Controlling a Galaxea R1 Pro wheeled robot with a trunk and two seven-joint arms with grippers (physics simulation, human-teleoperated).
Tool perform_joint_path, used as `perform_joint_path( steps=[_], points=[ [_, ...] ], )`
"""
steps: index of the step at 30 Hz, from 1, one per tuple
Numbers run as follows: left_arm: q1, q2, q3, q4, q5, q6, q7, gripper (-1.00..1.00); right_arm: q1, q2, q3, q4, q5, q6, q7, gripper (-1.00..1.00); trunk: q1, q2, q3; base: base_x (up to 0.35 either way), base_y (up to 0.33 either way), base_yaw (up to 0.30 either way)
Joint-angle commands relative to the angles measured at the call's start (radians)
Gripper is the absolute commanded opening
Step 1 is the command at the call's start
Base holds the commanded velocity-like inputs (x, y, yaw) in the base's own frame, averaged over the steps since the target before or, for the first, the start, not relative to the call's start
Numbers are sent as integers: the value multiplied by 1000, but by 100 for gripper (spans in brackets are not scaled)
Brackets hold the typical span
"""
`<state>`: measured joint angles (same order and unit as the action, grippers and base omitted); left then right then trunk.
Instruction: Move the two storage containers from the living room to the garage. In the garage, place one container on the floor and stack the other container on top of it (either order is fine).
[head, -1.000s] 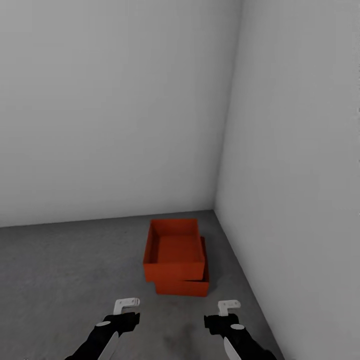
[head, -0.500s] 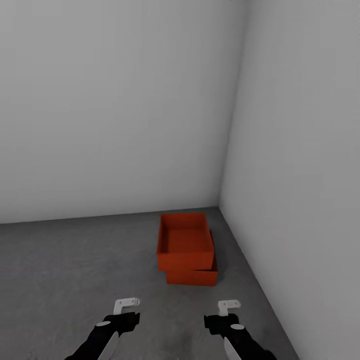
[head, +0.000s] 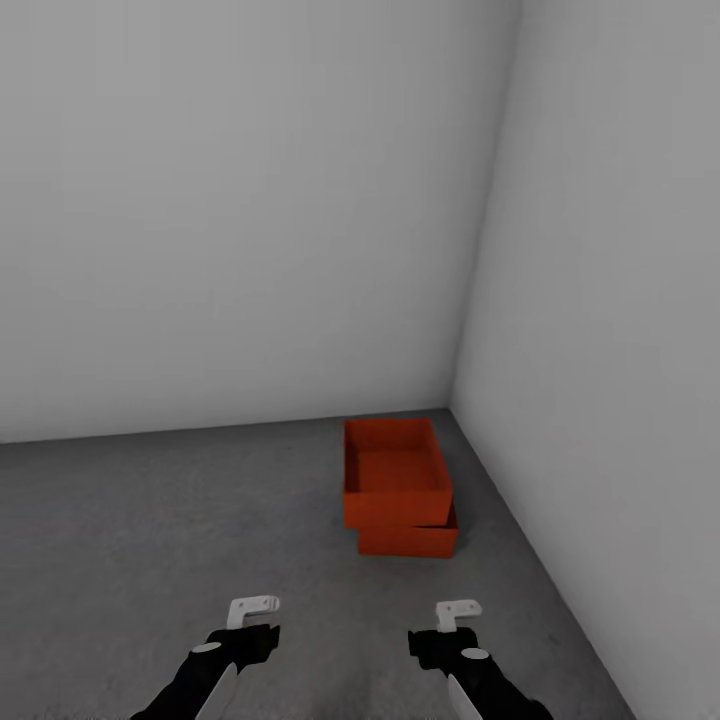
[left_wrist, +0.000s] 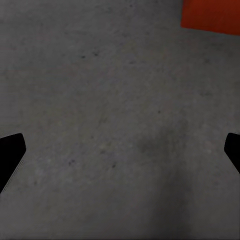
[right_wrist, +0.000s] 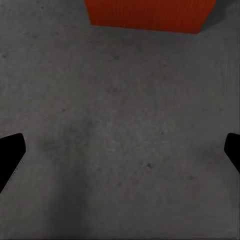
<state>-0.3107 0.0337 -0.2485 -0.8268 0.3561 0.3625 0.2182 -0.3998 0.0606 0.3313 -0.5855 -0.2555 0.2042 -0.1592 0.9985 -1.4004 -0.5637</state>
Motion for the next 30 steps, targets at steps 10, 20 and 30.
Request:
perform_joint_path(
  steps=[10, 20, 30],
  points=[
    [-1, 2, -6, -2, 11, 3, 9, 100, -1, -1, 6, -2, -10, 4, -9, 100, 0, -1, -1, -98, 296, -24],
    [-1, 2, -6, -2, 11, 3, 9, 100, -1, -1, 6, -2, -10, 4, -9, 100, 0, -1, -1, -9, 206, -209],
    [-1, 2, -6, -1, 11, 3, 10, 100, -1, -1, 6, -2, -10, 4, -9, 100, 0, -1, -1, -1, 20, -146]
  ],
)
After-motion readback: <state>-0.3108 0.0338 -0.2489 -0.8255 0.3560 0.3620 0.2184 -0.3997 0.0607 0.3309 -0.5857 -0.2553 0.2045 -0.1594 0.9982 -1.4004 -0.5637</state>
